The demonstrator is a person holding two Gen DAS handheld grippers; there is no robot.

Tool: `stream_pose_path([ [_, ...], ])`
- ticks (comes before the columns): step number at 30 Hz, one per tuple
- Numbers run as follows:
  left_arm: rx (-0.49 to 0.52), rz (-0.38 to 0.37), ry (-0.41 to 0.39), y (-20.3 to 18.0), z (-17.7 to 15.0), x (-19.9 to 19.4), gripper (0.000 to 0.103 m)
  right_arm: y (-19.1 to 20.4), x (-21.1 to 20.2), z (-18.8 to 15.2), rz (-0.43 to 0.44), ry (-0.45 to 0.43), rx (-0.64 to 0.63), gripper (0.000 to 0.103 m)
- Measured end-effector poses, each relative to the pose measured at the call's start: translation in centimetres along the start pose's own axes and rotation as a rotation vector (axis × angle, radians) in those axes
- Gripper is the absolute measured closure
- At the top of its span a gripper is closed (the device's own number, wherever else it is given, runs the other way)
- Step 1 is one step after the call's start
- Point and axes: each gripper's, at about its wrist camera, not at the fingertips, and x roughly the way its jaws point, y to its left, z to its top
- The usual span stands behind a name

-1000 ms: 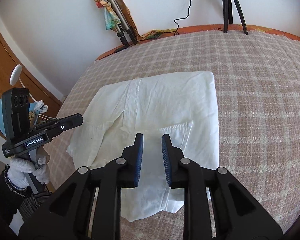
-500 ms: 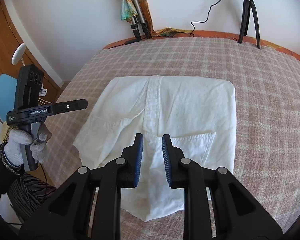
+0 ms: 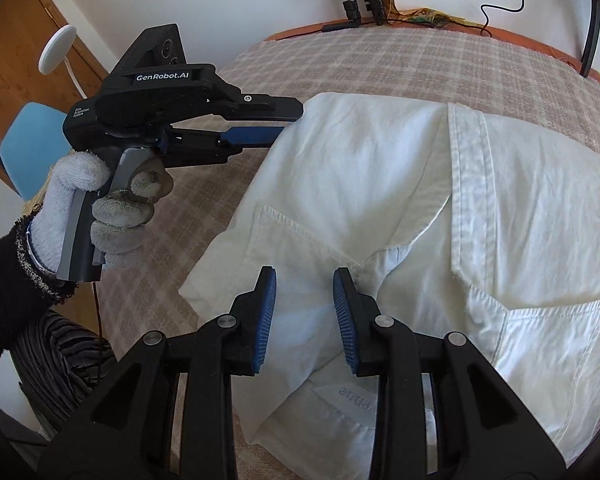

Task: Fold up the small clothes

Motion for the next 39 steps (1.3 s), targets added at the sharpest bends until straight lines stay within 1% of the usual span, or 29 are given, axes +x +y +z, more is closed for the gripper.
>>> stream_pose_path([
  [2, 0.002, -0.028, 0.016, -0.3, -0.1, 0.6, 0.071, -0.2, 0.3, 0.3, 0.002, 0.001, -0.008, 0.072],
  [5, 0.01, -0.031, 0.006, -0.6, 0.4, 1.0, 0.071, -0.1, 0.5, 0.2, -0.005, 0.002, -0.018, 0.072],
  [8, -0.079, -0.076, -0.03, 0.6, 1.6, 1.3, 0.071, -0.1, 0.6, 0.2, -0.004, 0.003, -0.026, 0.072],
  [9, -0.102, -0.093, -0.031, 0.9, 1.8, 1.5, 0.071, -0.2, 0.5, 0.2, -0.003, 0.003, -0.026, 0.072],
  [11, -0.119, -0.117, -0.038, 1.2, 2.2, 1.9, 0.071, -0.2, 0.5, 0.2, 0.0, 0.004, -0.024, 0.072],
  [12, -0.123, -0.113, -0.059, 1.2, 2.4, 1.7, 0.071, -0.2, 0.5, 0.2, 0.001, 0.002, -0.023, 0.072],
  [13, -0.131, -0.109, -0.078, 1.2, 2.6, 1.5, 0.074, -0.2, 0.5, 0.1, 0.002, 0.001, -0.025, 0.072],
  [15, -0.142, -0.102, -0.091, 1.3, 2.9, 1.3, 0.076, -0.2, 0.4, 0.0, 0.003, -0.003, -0.027, 0.072],
  [16, -0.134, -0.085, -0.093, 1.1, 3.0, 1.4, 0.078, -0.2, 0.4, 0.0, 0.004, -0.004, -0.026, 0.072],
  [17, -0.121, -0.076, -0.095, 1.0, 2.9, 1.3, 0.079, -0.2, 0.3, -0.1, 0.005, -0.004, -0.027, 0.072],
  [18, -0.114, -0.076, -0.102, 0.9, 2.9, 1.1, 0.08, -0.2, 0.3, -0.1, 0.005, -0.003, -0.03, 0.072],
  [19, -0.121, -0.081, -0.107, 1.1, 2.9, 0.9, 0.084, -0.2, 0.3, -0.1, 0.005, -0.002, -0.031, 0.072],
  [20, -0.128, -0.084, -0.116, 1.3, 3.0, 0.4, 0.085, -0.2, 0.2, -0.2, 0.006, -0.001, -0.03, 0.072],
  [21, -0.121, -0.051, -0.174, 1.5, 3.1, -0.9, 0.086, -0.2, 0.2, -0.2, 0.007, 0.001, -0.028, 0.072],
  [22, -0.113, 0.003, -0.253, 1.7, 3.3, -2.6, 0.09, -0.2, 0.2, -0.3, 0.007, -0.001, -0.028, 0.072],
  [23, -0.123, 0.032, -0.317, 2.1, 3.6, -4.3, 0.09, -0.2, 0.2, -0.3, 0.006, -0.002, -0.029, 0.072],
  [24, -0.138, 0.025, -0.351, 2.4, 3.9, -5.7, 0.09, -0.2, 0.2, -0.3, 0.005, -0.003, -0.028, 0.072],
  [26, -0.127, 0.022, -0.366, 2.3, 4.3, -7.1, 0.09, -0.1, 0.2, -0.3, 0.0, -0.001, -0.033, 0.072],
  [29, -0.071, 0.027, -0.318, 1.2, 4.2, -6.9, 0.09, 0.2, 0.3, 0.1, -0.006, 0.01, -0.041, 0.072],
  [32, -0.059, 0.026, -0.221, 0.3, 3.1, -4.8, 0.089, 0.6, 0.1, 0.2, -0.009, 0.014, -0.049, 0.072],
  [34, -0.054, 0.036, -0.167, -0.4, 2.2, -3.3, 0.089, 0.6, -0.8, 0.2, 0.022, 0.016, -0.044, 0.072],
  [36, -0.019, 0.08, -0.141, -1.2, 1.2, -2.6, 0.085, 0.1, -2.7, 0.3, 0.049, -0.019, -0.037, 0.072],
  [38, 0.021, 0.124, -0.129, -2.1, 0.3, -2.2, 0.075, -1.1, -5.1, 0.5, 0.027, -0.076, -0.025, 0.071],
  [39, 0.035, 0.143, -0.129, -2.5, -0.2, -2.0, 0.073, -2.0, -6.2, 0.6, 0.007, -0.105, -0.01, 0.069],
])
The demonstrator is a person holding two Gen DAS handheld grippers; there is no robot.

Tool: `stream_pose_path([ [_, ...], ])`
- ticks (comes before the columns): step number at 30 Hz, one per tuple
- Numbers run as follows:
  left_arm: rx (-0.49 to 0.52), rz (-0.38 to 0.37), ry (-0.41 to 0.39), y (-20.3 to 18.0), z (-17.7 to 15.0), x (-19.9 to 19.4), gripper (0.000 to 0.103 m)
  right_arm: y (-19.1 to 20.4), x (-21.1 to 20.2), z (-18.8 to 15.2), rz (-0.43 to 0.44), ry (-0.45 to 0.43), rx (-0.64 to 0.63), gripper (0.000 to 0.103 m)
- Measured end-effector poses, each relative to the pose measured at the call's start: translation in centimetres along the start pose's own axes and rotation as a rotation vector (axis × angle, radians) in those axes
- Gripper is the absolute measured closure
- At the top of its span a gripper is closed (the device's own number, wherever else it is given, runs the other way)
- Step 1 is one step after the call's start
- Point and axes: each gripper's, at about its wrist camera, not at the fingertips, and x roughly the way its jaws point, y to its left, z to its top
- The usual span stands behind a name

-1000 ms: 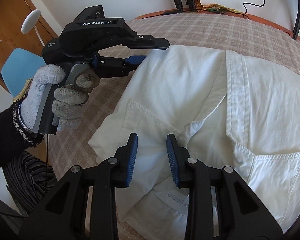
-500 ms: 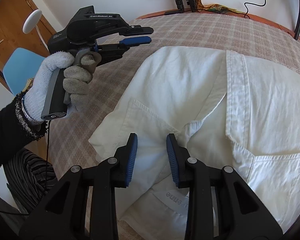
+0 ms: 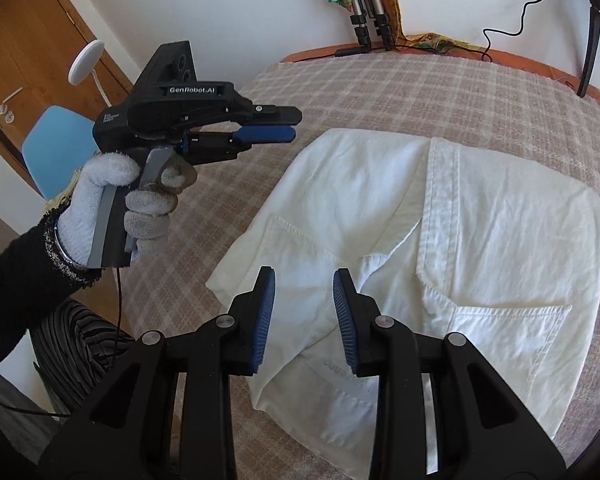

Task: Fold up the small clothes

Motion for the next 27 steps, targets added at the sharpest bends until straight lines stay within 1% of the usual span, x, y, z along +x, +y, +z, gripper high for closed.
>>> stream_pose_path([
  [1, 0.017, 0.024, 0.0, -0.4, -0.4, 0.0, 0.071, -1.1, -1.1, 0.1, -0.03, -0.03, 0.023, 0.061],
  [2, 0.031, 0.043, -0.002, -0.7, -0.9, 0.0, 0.071, -2.4, -2.2, 0.2, -0.06, -0.061, 0.052, 0.053],
  [5, 0.074, 0.084, 0.008, -1.7, -2.3, 0.1, 0.071, -7.1, -4.7, -0.2, -0.165, -0.117, 0.167, 0.047],
  [6, 0.085, 0.098, 0.013, -2.0, -2.8, 0.2, 0.071, -8.8, -5.2, -0.5, -0.186, -0.119, 0.213, 0.046],
  [7, 0.093, 0.108, 0.018, -2.1, -3.2, 0.2, 0.071, -10.6, -5.4, -0.9, -0.177, -0.111, 0.269, 0.042],
  [9, 0.081, 0.11, 0.033, -2.1, -3.9, 0.5, 0.065, -13.4, -5.2, -1.8, -0.119, -0.083, 0.373, 0.042],
  [10, 0.068, 0.103, 0.041, -1.9, -4.3, 0.7, 0.061, -14.3, -5.0, -2.3, -0.091, -0.075, 0.405, 0.042],
  [12, 0.051, 0.107, 0.054, -1.6, -4.8, 1.0, 0.06, -15.0, -4.5, -3.0, -0.038, -0.054, 0.422, 0.042],
  [14, 0.024, 0.094, 0.072, -1.1, -5.3, 1.4, 0.06, -15.2, -4.0, -3.6, -0.008, -0.03, 0.425, 0.042],
  [15, 0.008, 0.07, 0.063, -0.8, -5.5, 1.3, 0.06, -15.4, -3.6, -3.8, 0.006, -0.02, 0.435, 0.042],
  [17, -0.026, 0.027, 0.061, -0.4, -5.5, 1.2, 0.06, -15.8, -2.9, -4.4, 0.059, -0.008, 0.472, 0.042],
  [19, -0.07, -0.031, 0.08, 0.3, -5.6, 1.3, 0.06, -16.0, -2.7, -4.8, 0.104, -0.028, 0.498, 0.042],
  [22, -0.082, -0.073, 0.06, 0.7, -6.0, 1.1, 0.06, -16.7, -2.2, -5.1, 0.197, -0.04, 0.558, 0.043],
  [26, -0.091, -0.085, 0.062, 0.7, -5.9, 1.1, 0.063, -16.7, -0.8, -5.2, 0.264, -0.033, 0.586, 0.056],
  [27, -0.092, -0.089, 0.064, 0.7, -6.0, 1.2, 0.064, -16.5, -0.5, -5.2, 0.272, -0.029, 0.589, 0.057],
])
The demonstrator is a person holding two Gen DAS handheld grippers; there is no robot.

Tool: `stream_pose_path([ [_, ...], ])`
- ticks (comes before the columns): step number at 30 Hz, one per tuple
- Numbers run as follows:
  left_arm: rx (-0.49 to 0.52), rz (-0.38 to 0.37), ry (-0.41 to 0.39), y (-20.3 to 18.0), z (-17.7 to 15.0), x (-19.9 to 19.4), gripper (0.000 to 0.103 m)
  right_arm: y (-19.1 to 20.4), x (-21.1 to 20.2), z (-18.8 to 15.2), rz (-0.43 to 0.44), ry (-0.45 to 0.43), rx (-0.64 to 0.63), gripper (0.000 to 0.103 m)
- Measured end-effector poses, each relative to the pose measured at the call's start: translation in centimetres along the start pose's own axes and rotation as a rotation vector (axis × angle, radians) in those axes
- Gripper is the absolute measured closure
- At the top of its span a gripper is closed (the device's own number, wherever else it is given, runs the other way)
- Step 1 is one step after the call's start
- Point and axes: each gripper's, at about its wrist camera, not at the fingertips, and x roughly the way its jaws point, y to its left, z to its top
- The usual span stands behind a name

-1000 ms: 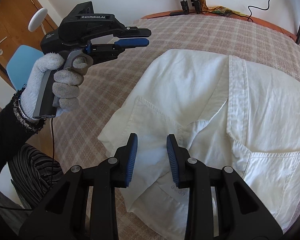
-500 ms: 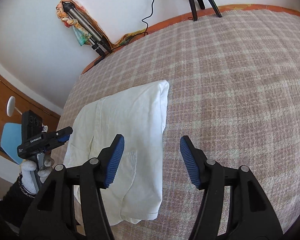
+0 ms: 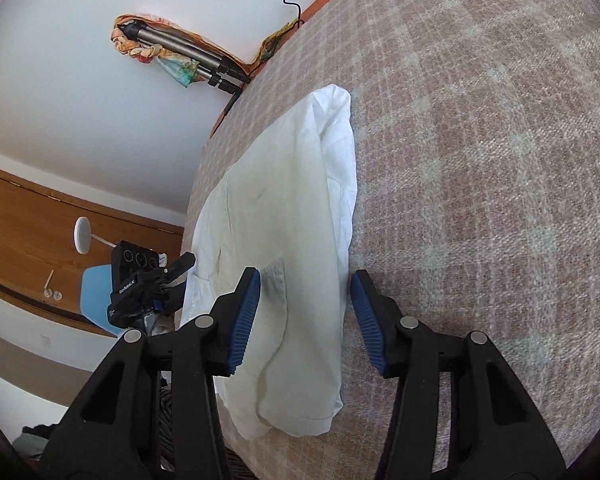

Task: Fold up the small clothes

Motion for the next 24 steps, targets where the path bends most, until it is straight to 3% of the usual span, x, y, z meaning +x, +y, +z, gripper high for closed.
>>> stream_pose_path([
  [2, 0.009, 0.009, 0.017, -0.1, -0.2, 0.5, 0.079, 0.3, 0.5, -0.1, -0.002, 0.004, -0.003, 0.064],
  [5, 0.046, 0.044, 0.007, -0.8, -0.4, 0.8, 0.086, 0.7, 0.7, -0.3, 0.003, 0.002, 0.011, 0.08],
  [7, 0.076, 0.047, -0.001, -1.7, -0.4, 0.7, 0.089, 1.6, 0.5, -0.3, -0.019, -0.008, -0.016, 0.084],
  [17, 0.263, -0.001, -0.044, -8.1, -0.6, 0.4, 0.093, 7.2, -2.8, -0.2, -0.076, -0.114, -0.163, 0.088],
  [24, 0.325, -0.05, -0.032, -12.9, 0.9, 3.8, 0.093, 7.8, -8.5, 1.9, -0.135, -0.215, -0.239, 0.088],
])
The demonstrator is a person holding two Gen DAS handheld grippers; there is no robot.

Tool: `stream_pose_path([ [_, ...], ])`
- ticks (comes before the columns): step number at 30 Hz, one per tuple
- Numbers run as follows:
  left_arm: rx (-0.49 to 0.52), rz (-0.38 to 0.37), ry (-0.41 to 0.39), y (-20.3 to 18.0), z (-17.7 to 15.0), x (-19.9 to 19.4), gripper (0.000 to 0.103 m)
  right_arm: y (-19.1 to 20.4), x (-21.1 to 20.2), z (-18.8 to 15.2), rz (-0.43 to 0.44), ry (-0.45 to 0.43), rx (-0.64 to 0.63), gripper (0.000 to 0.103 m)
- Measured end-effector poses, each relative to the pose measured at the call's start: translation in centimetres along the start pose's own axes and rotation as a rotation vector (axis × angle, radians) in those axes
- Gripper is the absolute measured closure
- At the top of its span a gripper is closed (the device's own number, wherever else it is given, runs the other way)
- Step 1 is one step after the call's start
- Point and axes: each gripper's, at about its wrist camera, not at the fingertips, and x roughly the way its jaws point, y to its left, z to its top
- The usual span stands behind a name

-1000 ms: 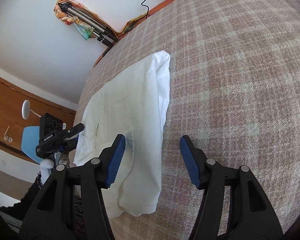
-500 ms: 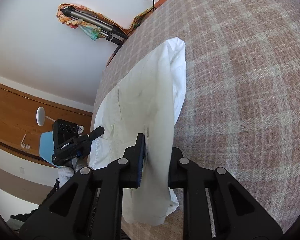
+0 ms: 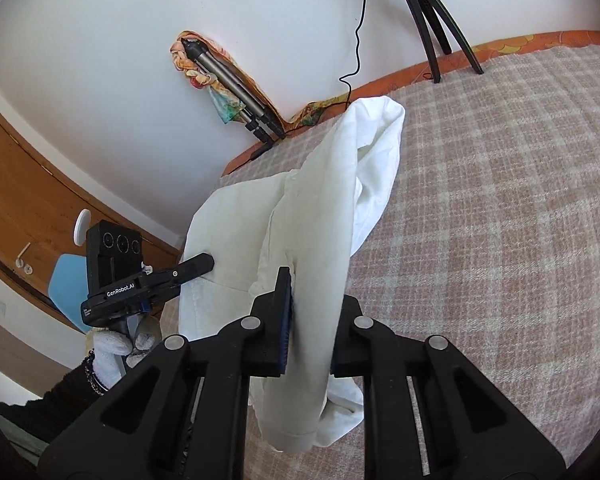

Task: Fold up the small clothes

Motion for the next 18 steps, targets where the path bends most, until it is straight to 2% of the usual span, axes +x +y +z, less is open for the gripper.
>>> stream_pose_path([
  [10, 0.119, -0.074, 0.029, -7.6, 4.4, 10.3, 0.093, -5.3, -7.5, 5.5, -0.149, -0.107, -0.043, 0.088],
  [18, 0.21, -0.078, 0.034, -12.3, 6.6, 17.7, 0.093, -10.3, -10.1, 10.2, -0.257, -0.149, -0.055, 0.088],
])
